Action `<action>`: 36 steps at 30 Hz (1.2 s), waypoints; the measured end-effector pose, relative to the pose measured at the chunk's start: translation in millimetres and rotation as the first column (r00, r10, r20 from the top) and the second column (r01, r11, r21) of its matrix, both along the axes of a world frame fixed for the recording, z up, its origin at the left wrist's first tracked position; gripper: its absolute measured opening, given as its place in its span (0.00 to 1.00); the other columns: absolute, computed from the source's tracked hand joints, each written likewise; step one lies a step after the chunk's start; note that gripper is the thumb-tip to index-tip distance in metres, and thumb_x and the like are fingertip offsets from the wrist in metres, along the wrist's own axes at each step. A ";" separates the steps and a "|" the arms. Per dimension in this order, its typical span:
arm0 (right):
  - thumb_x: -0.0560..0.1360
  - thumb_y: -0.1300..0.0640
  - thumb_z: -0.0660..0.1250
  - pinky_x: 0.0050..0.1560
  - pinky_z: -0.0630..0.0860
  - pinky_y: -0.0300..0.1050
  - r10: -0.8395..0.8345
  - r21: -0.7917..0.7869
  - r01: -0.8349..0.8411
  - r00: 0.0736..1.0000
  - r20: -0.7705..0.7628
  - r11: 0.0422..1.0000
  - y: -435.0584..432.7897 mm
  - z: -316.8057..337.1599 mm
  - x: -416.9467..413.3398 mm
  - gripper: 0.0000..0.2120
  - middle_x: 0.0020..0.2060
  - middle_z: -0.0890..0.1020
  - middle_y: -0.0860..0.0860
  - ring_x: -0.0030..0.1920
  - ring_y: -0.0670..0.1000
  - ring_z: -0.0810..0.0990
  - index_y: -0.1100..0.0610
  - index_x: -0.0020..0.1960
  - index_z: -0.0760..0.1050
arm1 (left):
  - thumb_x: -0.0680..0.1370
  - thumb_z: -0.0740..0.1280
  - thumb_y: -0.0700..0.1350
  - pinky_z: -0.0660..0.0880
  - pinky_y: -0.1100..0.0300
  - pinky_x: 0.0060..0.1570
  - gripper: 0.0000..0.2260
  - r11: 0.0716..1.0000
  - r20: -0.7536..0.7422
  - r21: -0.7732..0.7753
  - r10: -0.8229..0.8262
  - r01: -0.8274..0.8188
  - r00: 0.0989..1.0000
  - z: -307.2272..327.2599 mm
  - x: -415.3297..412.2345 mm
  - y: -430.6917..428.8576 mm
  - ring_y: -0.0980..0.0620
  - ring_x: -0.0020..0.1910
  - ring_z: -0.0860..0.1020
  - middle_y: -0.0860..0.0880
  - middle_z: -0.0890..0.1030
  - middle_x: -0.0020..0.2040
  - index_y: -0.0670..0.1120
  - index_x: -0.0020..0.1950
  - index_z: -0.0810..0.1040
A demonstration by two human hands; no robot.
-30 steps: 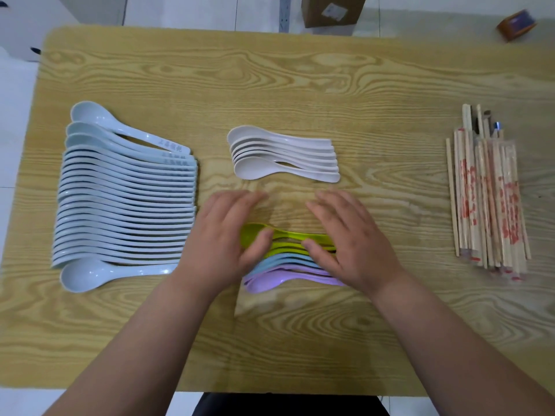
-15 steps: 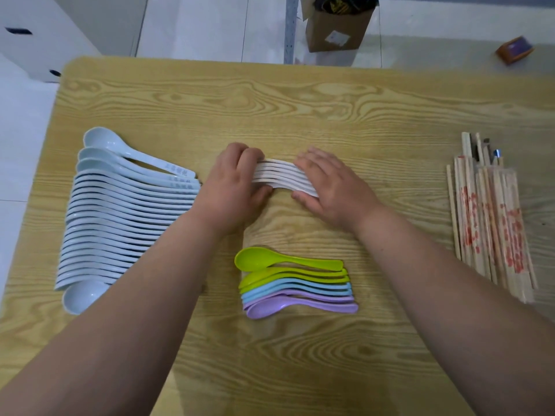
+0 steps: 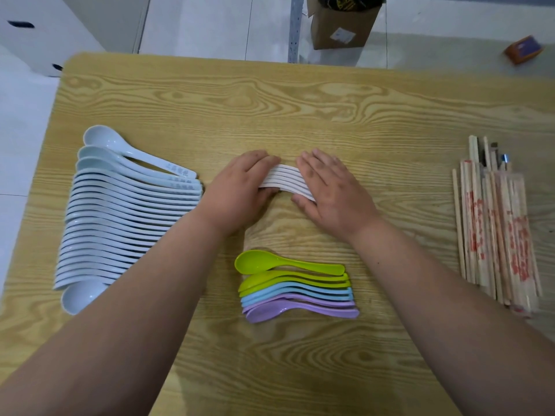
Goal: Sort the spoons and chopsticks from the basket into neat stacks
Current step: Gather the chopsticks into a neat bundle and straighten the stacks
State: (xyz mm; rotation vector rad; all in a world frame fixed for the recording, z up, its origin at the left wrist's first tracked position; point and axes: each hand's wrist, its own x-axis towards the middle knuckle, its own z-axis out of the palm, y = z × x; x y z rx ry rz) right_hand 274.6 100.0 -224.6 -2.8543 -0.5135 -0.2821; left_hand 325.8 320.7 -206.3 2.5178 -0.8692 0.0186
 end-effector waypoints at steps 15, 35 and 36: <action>0.78 0.40 0.60 0.72 0.67 0.62 0.011 0.015 -0.011 0.999 -0.037 1.000 -0.7 9.6 -0.1 0.35 0.70 0.74 0.61 0.72 0.63 0.71 0.65 0.74 0.69 | 0.73 0.71 0.55 0.71 0.48 0.65 0.30 0.997 0.077 0.039 0.066 -0.069 0.995 8.5 -3.6 2.5 0.39 0.62 0.75 0.39 0.76 0.63 0.41 0.71 0.74; 0.79 0.47 0.66 0.67 0.71 0.62 0.158 0.138 -0.169 0.984 0.086 0.976 65.6 55.4 -1.2 0.25 0.63 0.79 0.61 0.69 0.64 0.74 0.64 0.67 0.76 | 0.79 0.66 0.53 0.67 0.41 0.70 0.26 0.974 0.110 0.090 0.198 -0.208 0.974 57.5 -71.8 99.3 0.37 0.70 0.71 0.39 0.75 0.69 0.38 0.72 0.73; 0.78 0.48 0.66 0.67 0.71 0.62 0.193 0.150 -0.208 0.976 0.105 0.967 79.6 58.0 -0.8 0.24 0.62 0.79 0.62 0.68 0.65 0.74 0.64 0.66 0.77 | 0.79 0.66 0.53 0.67 0.41 0.70 0.26 0.969 0.103 0.115 0.206 -0.217 0.973 60.1 -82.1 117.7 0.38 0.71 0.70 0.39 0.74 0.69 0.39 0.72 0.73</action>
